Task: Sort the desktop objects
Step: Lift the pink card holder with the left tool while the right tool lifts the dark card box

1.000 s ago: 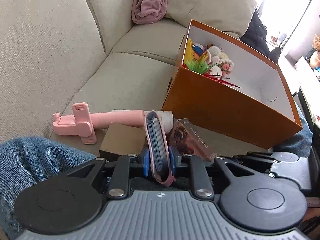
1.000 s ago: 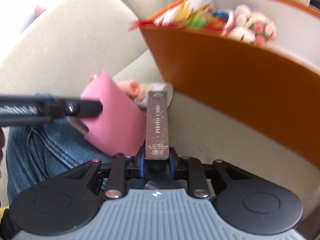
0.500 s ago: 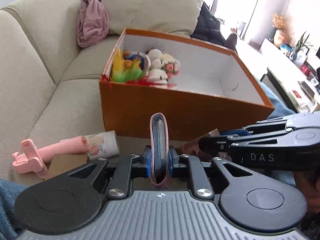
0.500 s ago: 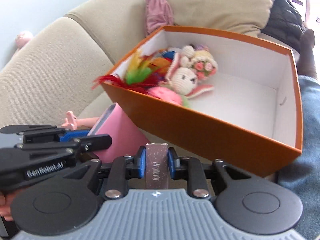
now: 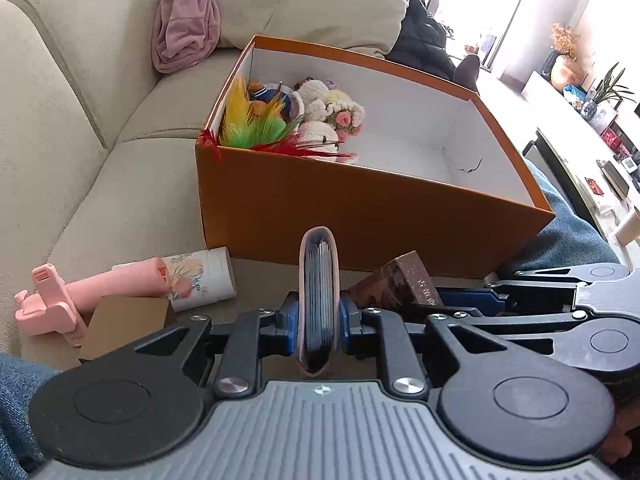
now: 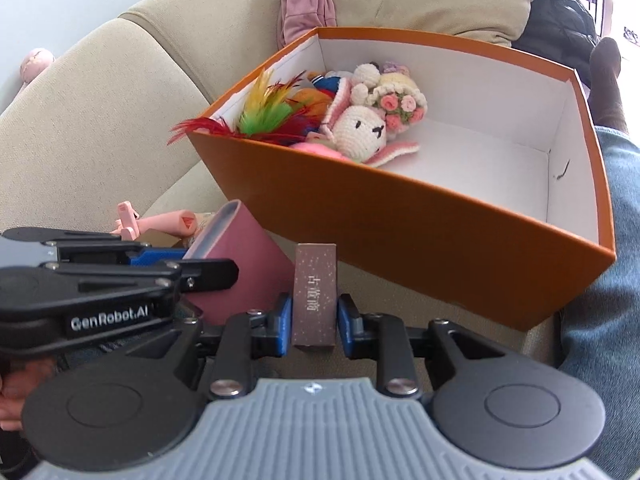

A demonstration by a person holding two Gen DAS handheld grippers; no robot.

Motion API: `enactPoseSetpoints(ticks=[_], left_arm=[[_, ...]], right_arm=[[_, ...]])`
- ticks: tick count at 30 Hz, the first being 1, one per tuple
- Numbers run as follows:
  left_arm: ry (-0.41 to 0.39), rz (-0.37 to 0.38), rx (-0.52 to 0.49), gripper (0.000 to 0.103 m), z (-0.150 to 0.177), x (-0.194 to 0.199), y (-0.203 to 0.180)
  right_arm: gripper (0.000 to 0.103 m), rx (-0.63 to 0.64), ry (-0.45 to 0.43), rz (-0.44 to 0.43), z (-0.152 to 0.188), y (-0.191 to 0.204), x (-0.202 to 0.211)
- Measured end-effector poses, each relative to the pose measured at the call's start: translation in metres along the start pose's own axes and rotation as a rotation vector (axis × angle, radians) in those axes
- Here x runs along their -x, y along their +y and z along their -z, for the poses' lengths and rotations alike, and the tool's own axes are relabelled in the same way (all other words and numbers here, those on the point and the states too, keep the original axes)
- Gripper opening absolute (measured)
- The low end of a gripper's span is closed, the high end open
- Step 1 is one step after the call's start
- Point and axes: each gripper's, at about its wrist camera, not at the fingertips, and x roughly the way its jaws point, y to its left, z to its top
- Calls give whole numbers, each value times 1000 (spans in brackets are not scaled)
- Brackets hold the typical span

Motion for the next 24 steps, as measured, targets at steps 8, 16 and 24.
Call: enactPoseSetpoints(ticks=[8,16,24], left_arm=[[-14,23,12,18,-5,17,1],[-147,151,1,18,-48,79,-9],[-221,174,-50,18,-111,61,-30]], right_arm=[[24,-28,-33,-24,-3,-3,16],[24,-8,-241,-42,-23,1,105],[24,-109,-396,27,-60,-24,121]])
